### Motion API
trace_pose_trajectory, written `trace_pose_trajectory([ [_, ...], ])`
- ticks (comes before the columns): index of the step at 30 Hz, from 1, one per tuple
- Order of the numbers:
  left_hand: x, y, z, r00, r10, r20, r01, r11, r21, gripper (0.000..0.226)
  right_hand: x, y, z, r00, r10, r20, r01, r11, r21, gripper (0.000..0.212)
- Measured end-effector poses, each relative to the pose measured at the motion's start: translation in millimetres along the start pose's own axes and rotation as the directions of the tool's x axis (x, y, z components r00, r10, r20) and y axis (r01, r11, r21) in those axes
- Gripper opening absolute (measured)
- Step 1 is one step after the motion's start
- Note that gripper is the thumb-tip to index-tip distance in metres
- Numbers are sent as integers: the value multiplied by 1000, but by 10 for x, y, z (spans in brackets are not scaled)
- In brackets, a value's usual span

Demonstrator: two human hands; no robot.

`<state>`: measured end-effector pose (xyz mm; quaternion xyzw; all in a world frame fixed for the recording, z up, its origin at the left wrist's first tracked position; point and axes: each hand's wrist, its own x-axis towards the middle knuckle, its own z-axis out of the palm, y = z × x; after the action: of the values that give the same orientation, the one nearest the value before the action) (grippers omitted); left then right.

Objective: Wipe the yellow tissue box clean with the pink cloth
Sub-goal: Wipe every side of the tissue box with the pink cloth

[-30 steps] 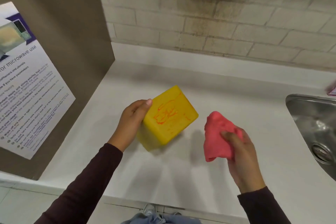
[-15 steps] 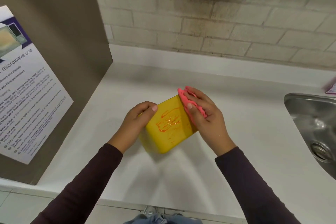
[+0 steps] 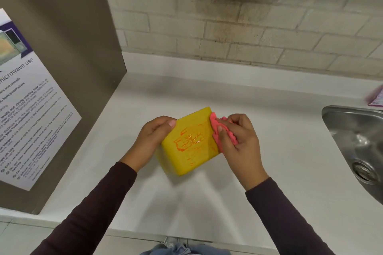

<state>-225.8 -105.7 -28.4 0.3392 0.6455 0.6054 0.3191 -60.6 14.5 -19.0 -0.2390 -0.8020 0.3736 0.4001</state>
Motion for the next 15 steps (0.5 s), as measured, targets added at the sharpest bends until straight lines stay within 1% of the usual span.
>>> trace_pose_trajectory([
  [1, -10, -8, 10, 1000, 3, -7, -3, 1000, 9, 33, 58, -36, 43, 999, 28, -29, -28, 1000, 7, 24],
  [2, -20, -17, 22, 1000, 6, -15, -6, 1000, 19, 34, 107, -62, 80, 998, 27, -57, -29, 999, -27, 22],
  [4, -32, -26, 38, 1000, 6, -25, -5, 999, 45, 39, 162, -94, 124, 994, -75, -82, 59, 982, -181, 19],
  [6, -30, -25, 42, 1000, 7, -22, -5, 998, 60, 41, 159, -100, 135, 978, -202, -42, 180, 935, -307, 23],
  [9, -21, -17, 40, 1000, 5, -30, -3, 998, 60, 40, 66, -61, 82, 952, -302, 51, 298, 874, -383, 29],
  [12, -10, -12, 38, 999, -7, -47, 10, 999, 47, 37, -57, 31, -35, 908, -389, 157, 416, 789, -451, 29],
  [13, -5, -10, 30, 999, -12, -51, 14, 999, 42, 36, -77, 56, -71, 908, -385, 166, 417, 786, -456, 29],
  [15, 4, -11, 13, 999, -17, -46, 19, 999, 35, 37, -71, 64, -95, 943, -315, 107, 329, 835, -440, 26],
])
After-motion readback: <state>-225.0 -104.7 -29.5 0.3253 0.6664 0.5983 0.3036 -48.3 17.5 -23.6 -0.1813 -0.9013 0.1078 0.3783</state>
